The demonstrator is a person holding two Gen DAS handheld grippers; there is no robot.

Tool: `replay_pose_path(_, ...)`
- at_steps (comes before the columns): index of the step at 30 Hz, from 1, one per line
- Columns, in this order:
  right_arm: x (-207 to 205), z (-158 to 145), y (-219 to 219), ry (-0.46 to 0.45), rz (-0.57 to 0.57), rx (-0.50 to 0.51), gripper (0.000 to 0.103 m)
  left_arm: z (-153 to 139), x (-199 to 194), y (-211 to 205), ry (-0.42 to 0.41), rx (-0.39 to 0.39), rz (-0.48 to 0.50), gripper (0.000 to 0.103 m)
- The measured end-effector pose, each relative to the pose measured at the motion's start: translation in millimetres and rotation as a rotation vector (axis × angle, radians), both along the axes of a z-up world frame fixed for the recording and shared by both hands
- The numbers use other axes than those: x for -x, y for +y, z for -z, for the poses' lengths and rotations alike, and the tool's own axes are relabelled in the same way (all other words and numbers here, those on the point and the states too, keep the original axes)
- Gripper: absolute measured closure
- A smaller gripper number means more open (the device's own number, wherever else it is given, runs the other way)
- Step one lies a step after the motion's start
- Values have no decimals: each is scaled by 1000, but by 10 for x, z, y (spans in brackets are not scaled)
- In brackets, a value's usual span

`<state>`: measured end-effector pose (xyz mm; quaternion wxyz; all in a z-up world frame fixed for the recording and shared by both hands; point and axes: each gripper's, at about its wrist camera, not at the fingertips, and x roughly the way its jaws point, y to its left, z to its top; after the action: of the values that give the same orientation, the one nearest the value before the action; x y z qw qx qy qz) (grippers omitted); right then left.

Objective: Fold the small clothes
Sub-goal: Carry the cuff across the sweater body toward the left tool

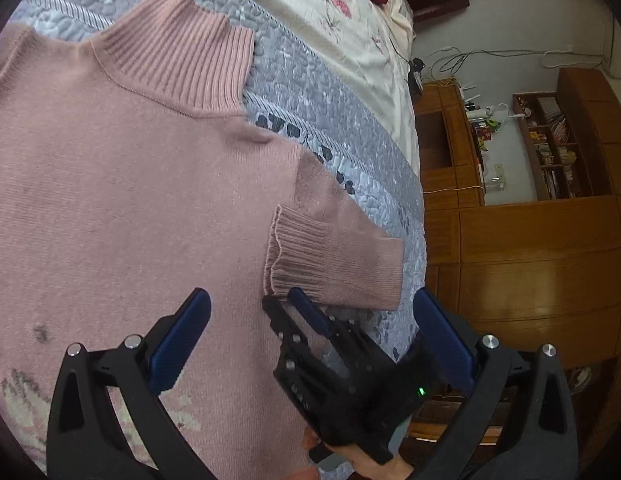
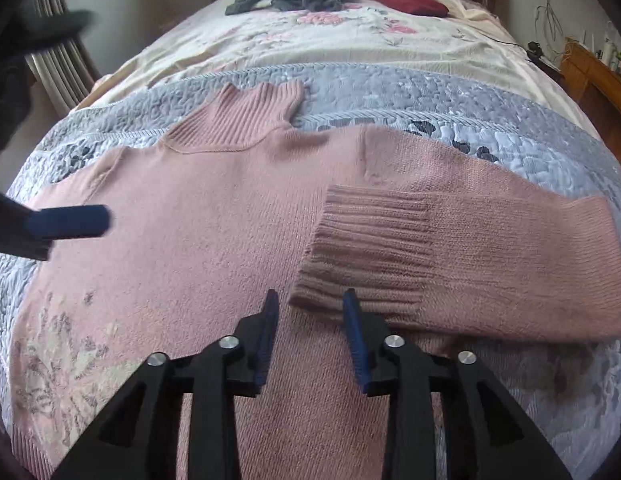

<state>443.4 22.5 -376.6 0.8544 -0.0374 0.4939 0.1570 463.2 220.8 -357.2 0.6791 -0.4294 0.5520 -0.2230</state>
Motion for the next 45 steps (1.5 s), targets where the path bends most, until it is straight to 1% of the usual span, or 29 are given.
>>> replay_pose_path(1, 89, -81, -73, -8, 10, -21, 58, 119, -68, -91, 27, 23, 9, 3)
replay_pose_path(4, 410, -244, -305, -7, 43, -78, 58, 445, -228, -343, 102, 67, 16, 3)
replay_pose_path(6, 652, -303, -462, 1, 68, -120, 58, 589, -305, -530, 133, 104, 36, 3)
replay_pose_path(7, 770, -318, -542, 10, 82, -143, 57, 648, -343, -617, 143, 108, 51, 3)
replay_pose_path(8, 876, -326, -615, 18, 98, -163, 56, 693, -372, -692, 153, 92, 66, 3)
replay_pose_path(10, 1057, -326, -745, 38, 139, -204, 54, 783, -429, -807, 191, 39, 85, 3)
replay_pose_path(12, 1183, -305, -821, 62, 166, -238, 53, 811, -477, -852, 206, 17, 84, 4)
replay_pose_path(13, 1236, -301, -838, 68, 172, -253, 53, 797, -499, -863, 205, 8, 83, 6)
replay_pose_path(14, 1270, -299, -843, 73, 177, -266, 53, 777, -522, -871, 202, -15, 87, 22)
replay_pose_path(15, 1302, -300, -841, 76, 182, -281, 53, 761, -549, -889, 203, -44, 108, 46)
replay_pose_path(16, 1320, -303, -834, 77, 185, -294, 53, 752, -567, -896, 207, -85, 122, 52)
replay_pose_path(17, 1325, -310, -819, 77, 188, -306, 53, 750, -577, -894, 210, -104, 128, 61)
replay_pose_path(18, 1331, -315, -800, 79, 189, -318, 53, 753, -586, -896, 215, -118, 134, 71)
replay_pose_path(19, 1335, -321, -771, 80, 185, -327, 53, 744, -594, -884, 214, -135, 136, 76)
replay_pose_path(20, 1339, -327, -740, 81, 181, -333, 53, 724, -600, -854, 211, -146, 135, 89)
replay_pose_path(21, 1348, -336, -710, 82, 179, -342, 53, 698, -607, -828, 206, -145, 133, 95)
replay_pose_path(24, 1393, -357, -615, 85, 162, -357, 53, 543, -645, -770, 165, -140, 135, 98)
replay_pose_path(27, 1436, -367, -535, 88, 138, -355, 53, 275, -678, -701, 107, -169, 145, 99)
replay_pose_path(30, 1476, -377, -488, 93, 128, -357, 53, -21, -663, -501, 48, -173, 134, 99)
replay_pose_path(33, 1518, -384, -450, 94, 122, -353, 53, -288, -677, -214, 2, -182, 125, 99)
replay_pose_path(35, 1534, -377, -426, 101, 123, -353, 52, -430, -715, -61, -14, -204, 120, 99)
replay_pose_path(38, 1550, -363, -368, 113, 123, -357, 52, -594, -695, 302, -28, -256, 109, 99)
replay_pose_path(42, 1558, -375, -270, 112, 108, -359, 52, -700, -674, 756, -29, -318, 90, 99)
replay_pose_path(45, 1552, -367, -200, 119, 98, -361, 52, -724, -629, 1073, -20, -344, 67, 99)
